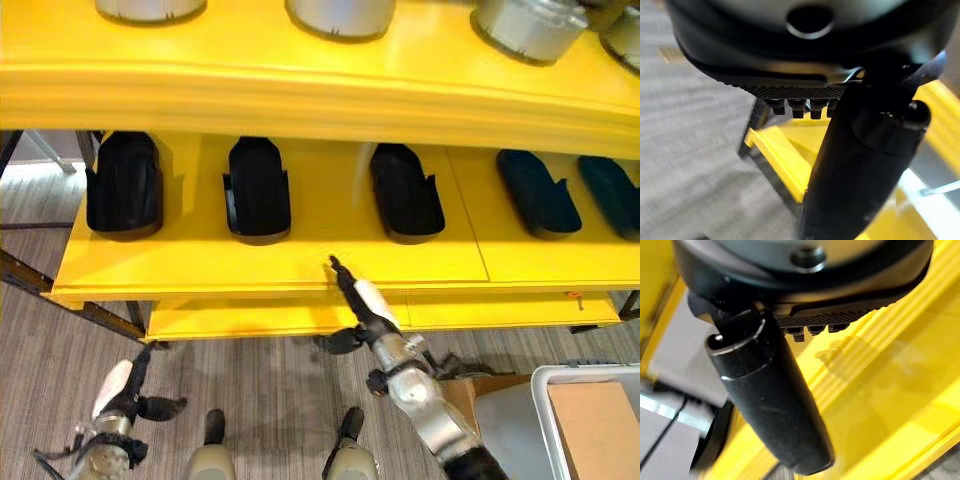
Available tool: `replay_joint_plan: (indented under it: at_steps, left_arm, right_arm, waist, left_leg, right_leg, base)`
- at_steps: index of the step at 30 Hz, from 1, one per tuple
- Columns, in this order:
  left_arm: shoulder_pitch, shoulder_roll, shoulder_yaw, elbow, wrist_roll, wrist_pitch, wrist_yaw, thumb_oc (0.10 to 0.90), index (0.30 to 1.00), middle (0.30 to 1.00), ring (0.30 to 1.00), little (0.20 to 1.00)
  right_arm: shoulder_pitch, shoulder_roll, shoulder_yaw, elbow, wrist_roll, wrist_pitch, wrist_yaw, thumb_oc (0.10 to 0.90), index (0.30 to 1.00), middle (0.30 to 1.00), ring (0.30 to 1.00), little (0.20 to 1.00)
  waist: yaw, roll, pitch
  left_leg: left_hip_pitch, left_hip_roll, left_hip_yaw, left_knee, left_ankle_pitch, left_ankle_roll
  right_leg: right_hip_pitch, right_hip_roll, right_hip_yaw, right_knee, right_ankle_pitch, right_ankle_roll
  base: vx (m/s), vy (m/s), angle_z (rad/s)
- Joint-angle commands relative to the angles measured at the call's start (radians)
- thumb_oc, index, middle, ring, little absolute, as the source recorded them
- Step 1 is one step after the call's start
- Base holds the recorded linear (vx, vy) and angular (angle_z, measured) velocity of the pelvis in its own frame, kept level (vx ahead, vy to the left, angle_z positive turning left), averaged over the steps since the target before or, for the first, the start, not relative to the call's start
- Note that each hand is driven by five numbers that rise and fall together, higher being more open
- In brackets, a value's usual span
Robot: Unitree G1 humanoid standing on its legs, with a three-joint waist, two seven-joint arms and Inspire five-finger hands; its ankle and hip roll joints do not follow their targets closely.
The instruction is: Move parts from the plastic box to the shelf.
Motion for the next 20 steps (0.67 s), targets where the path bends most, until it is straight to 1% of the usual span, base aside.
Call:
replay_joint_plan:
  at_steps: [1,3,4,5,7,9,11,14,20]
  left_arm:
    - [-0.053,0.048,0.020,-0.113,-0.349,-0.190,-0.101,0.900,1.000,1.000,1.000,1.000]
    - [-0.033,0.039,-0.005,-0.178,-0.409,-0.211,-0.150,0.900,1.000,1.000,1.000,1.000]
    - [-0.019,0.022,-0.022,-0.218,-0.515,-0.218,-0.199,0.900,1.000,1.000,1.000,1.000]
    - [-0.010,0.013,-0.029,-0.247,-0.557,-0.219,-0.221,0.900,1.000,1.000,1.000,1.000]
    - [-0.001,-0.001,-0.039,-0.276,-0.602,-0.222,-0.245,0.900,1.000,1.000,1.000,1.000]
    - [-0.005,-0.021,-0.047,-0.280,-0.665,-0.218,-0.251,0.900,1.000,1.000,1.000,1.000]
    - [-0.011,-0.034,-0.062,-0.281,-0.684,-0.220,-0.245,0.900,1.000,1.000,1.000,1.000]
    - [-0.017,-0.044,-0.069,-0.270,-0.715,-0.211,-0.239,0.900,1.000,1.000,1.000,1.000]
    - [-0.017,-0.046,-0.050,-0.254,-0.697,-0.213,-0.225,0.900,1.000,1.000,1.000,1.000]
  right_arm:
    - [-0.018,-0.021,-0.021,-0.084,0.269,-0.121,0.055,0.900,1.000,1.000,1.000,1.000]
    - [0.043,-0.013,-0.051,-0.111,0.322,-0.131,0.089,0.900,1.000,1.000,1.000,1.000]
    - [0.087,-0.004,-0.076,-0.131,0.358,-0.137,0.101,0.900,1.000,1.000,1.000,1.000]
    - [0.105,-0.002,-0.089,-0.143,0.364,-0.140,0.105,0.900,1.000,1.000,1.000,1.000]
    - [0.133,0.004,-0.103,-0.155,0.372,-0.144,0.116,0.900,1.000,1.000,1.000,1.000]
    - [0.143,0.017,-0.105,-0.147,0.394,-0.144,0.101,0.900,1.000,1.000,1.000,1.000]
    - [0.146,0.028,-0.105,-0.139,0.399,-0.149,0.094,0.900,1.000,1.000,1.000,1.000]
    - [0.149,0.035,-0.100,-0.136,0.423,-0.147,0.085,0.900,1.000,1.000,1.000,1.000]
    - [0.144,0.035,-0.103,-0.124,0.417,-0.144,0.081,0.900,1.000,1.000,1.000,1.000]
  waist:
    - [-0.026,0.001,-0.110]
    - [-0.036,0.014,-0.136]
    - [-0.047,0.026,-0.159]
    - [-0.055,0.032,-0.170]
    - [-0.061,0.042,-0.191]
    - [-0.069,0.050,-0.208]
    - [-0.079,0.061,-0.227]
    - [-0.086,0.068,-0.242]
    - [-0.095,0.075,-0.255]
  left_leg:
    - [-0.040,-0.029,-0.005,-0.024,-0.003,0.064]
    - [-0.041,-0.023,-0.001,-0.031,0.008,0.056]
    - [-0.044,-0.013,0.006,-0.035,0.016,0.050]
    - [-0.044,-0.010,0.010,-0.035,0.018,0.048]
    - [-0.042,-0.001,0.015,-0.035,0.020,0.044]
    - [-0.039,0.006,0.022,-0.035,0.024,0.039]
    - [-0.031,0.019,0.031,-0.035,0.026,0.035]
    - [-0.025,0.027,0.040,-0.035,0.027,0.032]
    - [-0.009,0.035,0.055,-0.035,0.024,0.030]
  right_leg:
    - [0.043,-0.024,-0.038,0.052,-0.085,0.033]
    - [0.048,-0.018,-0.037,0.034,-0.080,0.033]
    - [0.047,-0.013,-0.030,0.019,-0.075,0.035]
    - [0.047,-0.011,-0.026,0.014,-0.074,0.035]
    - [0.048,-0.005,-0.020,0.004,-0.073,0.035]
    - [0.048,0.002,-0.012,-0.003,-0.072,0.033]
    - [0.047,0.010,0.002,-0.009,-0.071,0.031]
    - [0.047,0.017,0.016,-0.018,-0.068,0.028]
    - [0.049,0.022,0.033,-0.023,-0.065,0.025]
  base:
    - [-0.02,-0.035,0.03]
    - [-0.04,-0.051,-0.05]
    - [-0.05,-0.057,-0.07]
    - [-0.06,-0.070,-0.08]
    - [-0.02,-0.052,-0.13]
    - [-0.01,-0.052,-0.14]
    - [0.00,-0.047,-0.23]
    - [0.02,-0.028,-0.14]
    - [0.01,-0.013,-0.07]
